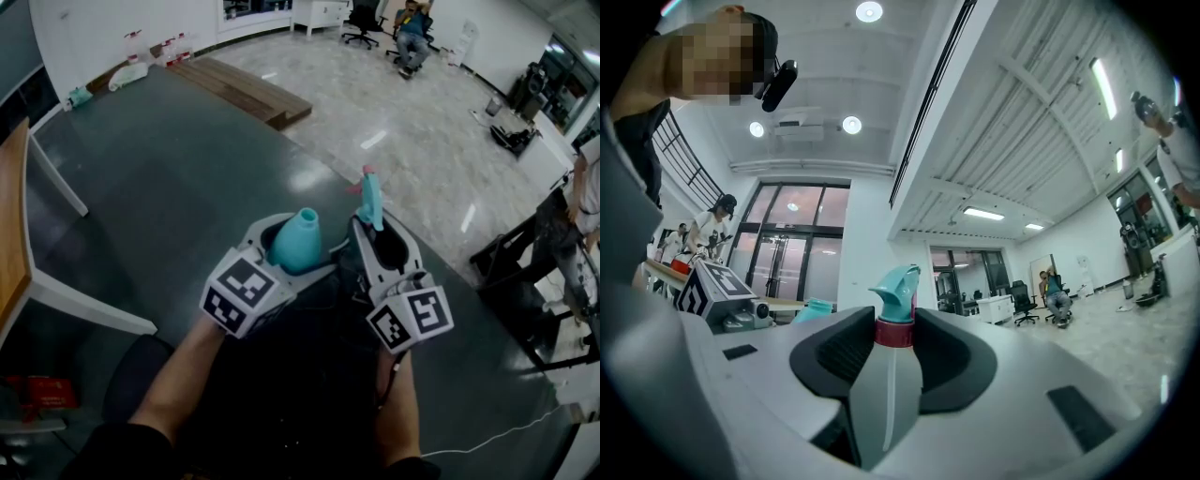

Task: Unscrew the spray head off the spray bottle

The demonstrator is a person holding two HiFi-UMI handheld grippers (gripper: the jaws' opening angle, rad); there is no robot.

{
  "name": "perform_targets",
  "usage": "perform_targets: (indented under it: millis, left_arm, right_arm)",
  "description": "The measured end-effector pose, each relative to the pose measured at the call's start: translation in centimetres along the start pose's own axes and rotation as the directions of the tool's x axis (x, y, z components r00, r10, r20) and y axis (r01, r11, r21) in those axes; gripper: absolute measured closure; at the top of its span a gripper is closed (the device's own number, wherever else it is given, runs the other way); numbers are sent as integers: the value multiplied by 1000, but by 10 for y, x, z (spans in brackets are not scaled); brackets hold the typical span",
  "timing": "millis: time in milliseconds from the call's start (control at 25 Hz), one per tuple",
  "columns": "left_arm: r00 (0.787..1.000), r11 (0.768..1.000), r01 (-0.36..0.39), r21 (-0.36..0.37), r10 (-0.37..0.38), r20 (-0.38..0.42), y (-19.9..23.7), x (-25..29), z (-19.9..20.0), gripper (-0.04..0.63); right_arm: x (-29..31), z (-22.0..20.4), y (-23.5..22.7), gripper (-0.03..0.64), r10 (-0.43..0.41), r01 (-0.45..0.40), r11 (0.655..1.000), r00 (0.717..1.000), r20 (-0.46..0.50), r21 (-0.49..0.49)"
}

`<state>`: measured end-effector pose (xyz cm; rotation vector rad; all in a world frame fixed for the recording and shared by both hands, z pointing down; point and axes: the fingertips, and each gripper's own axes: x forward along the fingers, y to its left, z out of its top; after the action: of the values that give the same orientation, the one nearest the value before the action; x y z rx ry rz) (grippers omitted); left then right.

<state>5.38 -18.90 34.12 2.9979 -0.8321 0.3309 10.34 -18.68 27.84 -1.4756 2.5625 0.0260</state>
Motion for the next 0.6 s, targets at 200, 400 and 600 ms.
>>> perform_targets:
  millis: [200, 400, 600]
  left_arm:
    - [1000, 1000, 1, 1, -1, 2, 0, -1, 0, 176]
    - [1000, 1000, 2, 3, -2, 1, 1, 0, 0, 176]
    - [1000, 1000, 4, 6, -4, 0, 0, 1, 1, 176]
  right_arm:
    - [0, 2, 1, 483, 1, -1, 1000, 1000, 6, -1]
    - [2, 3, 2, 483, 3, -3, 1000, 1000, 4, -5]
    - [0, 3, 2, 483, 4, -4, 1000, 1000, -1, -7]
